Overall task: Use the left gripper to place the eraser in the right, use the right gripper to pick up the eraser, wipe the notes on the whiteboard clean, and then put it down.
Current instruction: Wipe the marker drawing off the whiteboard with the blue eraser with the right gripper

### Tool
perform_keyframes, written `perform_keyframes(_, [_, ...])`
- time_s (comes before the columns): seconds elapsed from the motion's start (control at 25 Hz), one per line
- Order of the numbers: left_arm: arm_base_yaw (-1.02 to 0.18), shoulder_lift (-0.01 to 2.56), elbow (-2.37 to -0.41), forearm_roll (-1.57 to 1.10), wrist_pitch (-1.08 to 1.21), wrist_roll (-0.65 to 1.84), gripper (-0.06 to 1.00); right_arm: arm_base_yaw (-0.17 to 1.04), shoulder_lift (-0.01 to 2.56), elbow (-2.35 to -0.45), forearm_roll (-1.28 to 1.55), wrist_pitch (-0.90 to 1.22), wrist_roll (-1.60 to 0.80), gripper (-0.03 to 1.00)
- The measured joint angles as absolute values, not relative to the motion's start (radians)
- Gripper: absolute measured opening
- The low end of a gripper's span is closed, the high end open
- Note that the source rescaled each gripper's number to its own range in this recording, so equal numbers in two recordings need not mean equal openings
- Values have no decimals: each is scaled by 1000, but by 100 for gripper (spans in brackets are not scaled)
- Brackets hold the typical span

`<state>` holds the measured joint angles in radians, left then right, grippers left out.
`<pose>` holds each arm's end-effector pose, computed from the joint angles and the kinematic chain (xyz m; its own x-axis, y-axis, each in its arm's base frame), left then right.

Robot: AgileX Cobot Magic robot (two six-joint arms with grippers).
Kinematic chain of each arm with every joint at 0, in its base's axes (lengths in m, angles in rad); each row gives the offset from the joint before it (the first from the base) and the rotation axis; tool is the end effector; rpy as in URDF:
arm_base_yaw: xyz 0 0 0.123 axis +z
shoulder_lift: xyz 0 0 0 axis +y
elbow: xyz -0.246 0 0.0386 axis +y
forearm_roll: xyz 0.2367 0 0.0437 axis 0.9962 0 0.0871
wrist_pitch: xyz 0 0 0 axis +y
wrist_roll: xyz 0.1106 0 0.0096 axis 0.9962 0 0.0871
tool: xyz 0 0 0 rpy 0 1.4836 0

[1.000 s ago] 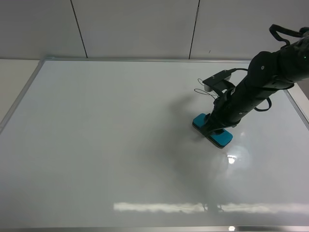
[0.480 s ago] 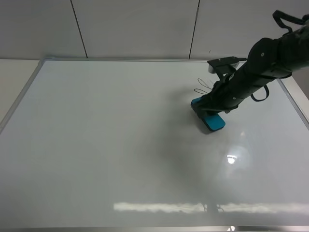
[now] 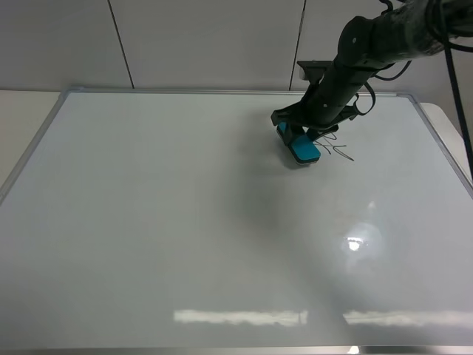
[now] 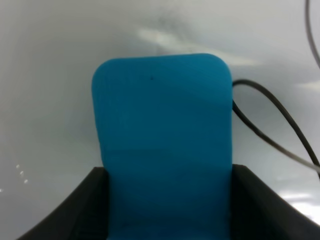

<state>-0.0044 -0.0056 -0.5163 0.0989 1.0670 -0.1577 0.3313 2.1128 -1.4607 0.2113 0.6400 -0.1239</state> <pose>0.0365 0.0094 0.2674 -0.4295 -0.1073 -0.8967 -0.1211 0.9908 -0.0606 0.3880 0.1482 0.1025 -0.8954 -0.2593 -0.3620 -0.3250 0.9362 0.1334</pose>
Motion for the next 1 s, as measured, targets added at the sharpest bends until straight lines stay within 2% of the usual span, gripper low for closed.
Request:
perform_keyframes(0.4, [-4,-6,-516,99,1067,-158,100,316,2171,-1482,56,603,-62,1])
perform_keyframes(0.84, [-4,-6,-516,98,1067,-158,100,74,2171,-1487,16,603,-46,1])
perform_keyframes(1.0, [-4,-6,-516,98,1067,-158,100,49,2171,-1488,81,607,-153,1])
